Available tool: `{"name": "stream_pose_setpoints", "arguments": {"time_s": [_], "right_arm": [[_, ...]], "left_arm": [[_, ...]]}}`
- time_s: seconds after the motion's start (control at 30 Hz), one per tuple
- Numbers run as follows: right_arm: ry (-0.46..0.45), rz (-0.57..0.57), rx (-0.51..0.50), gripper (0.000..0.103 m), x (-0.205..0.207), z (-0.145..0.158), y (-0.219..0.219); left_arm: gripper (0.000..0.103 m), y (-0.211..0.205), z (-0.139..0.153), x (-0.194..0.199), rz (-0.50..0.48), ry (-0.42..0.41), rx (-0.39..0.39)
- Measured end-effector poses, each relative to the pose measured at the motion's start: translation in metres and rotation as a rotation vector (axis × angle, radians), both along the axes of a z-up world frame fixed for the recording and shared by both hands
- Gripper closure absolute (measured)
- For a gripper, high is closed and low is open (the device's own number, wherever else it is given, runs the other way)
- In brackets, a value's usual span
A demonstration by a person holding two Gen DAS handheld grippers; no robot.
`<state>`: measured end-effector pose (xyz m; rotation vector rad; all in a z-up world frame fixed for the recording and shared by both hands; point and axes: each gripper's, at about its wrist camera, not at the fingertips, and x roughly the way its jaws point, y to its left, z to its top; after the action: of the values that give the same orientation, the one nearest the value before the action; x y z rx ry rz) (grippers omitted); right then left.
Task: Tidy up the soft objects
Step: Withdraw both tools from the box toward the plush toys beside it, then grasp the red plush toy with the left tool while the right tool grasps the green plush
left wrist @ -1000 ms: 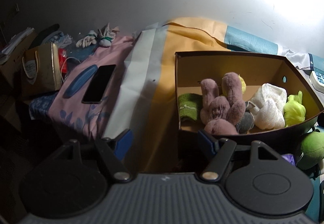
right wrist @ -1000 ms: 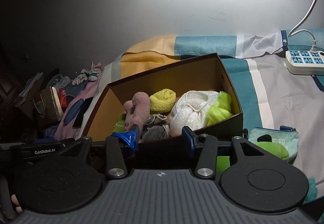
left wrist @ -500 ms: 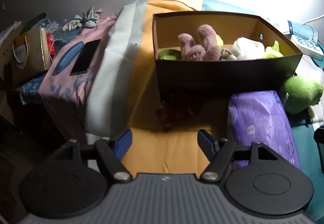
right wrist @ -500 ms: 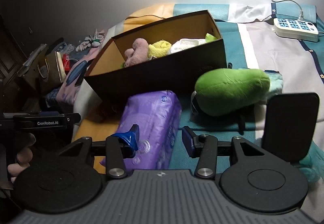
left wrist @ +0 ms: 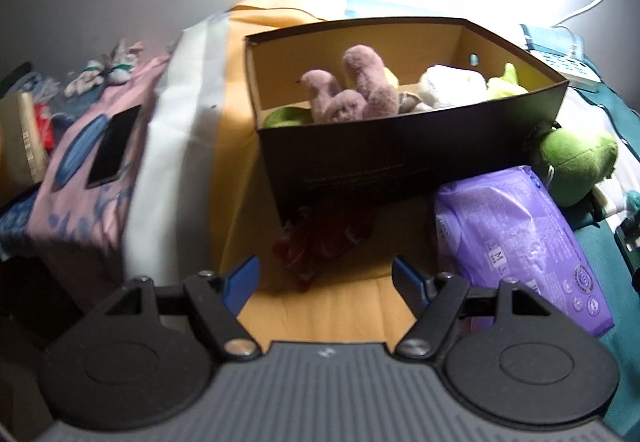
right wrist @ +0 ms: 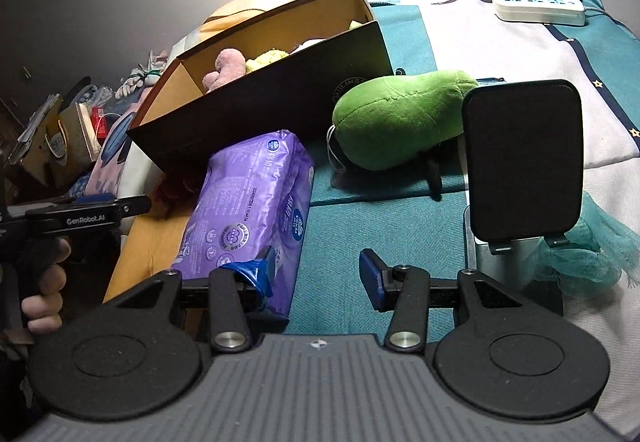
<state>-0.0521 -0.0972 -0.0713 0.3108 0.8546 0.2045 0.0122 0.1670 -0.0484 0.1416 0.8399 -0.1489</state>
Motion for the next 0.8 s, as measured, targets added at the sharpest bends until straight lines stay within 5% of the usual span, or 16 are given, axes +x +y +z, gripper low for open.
{"name": "stream_pose_setpoints", "arguments": {"time_s": [0.23,0.5,0.8], "right_arm": [[0.019,-0.017,-0.008,0.073,0.002,-0.003,0.002],[0.029,-0.061,-0.014,0.072,0.002,-0.004,0.000],[0.031,-0.084,-0.009,0.072,0.008,-0.006,0.000]], "left_arm": [[0.027,0.002,-0.016,0.035,-0.082,0.021,0.018],[0.027,0.005,-0.032,0.061,-0.057,0.059,-0.025],[0.068,0.002,-0.043,0.065,-0.039,0.093,-0.050]]}}
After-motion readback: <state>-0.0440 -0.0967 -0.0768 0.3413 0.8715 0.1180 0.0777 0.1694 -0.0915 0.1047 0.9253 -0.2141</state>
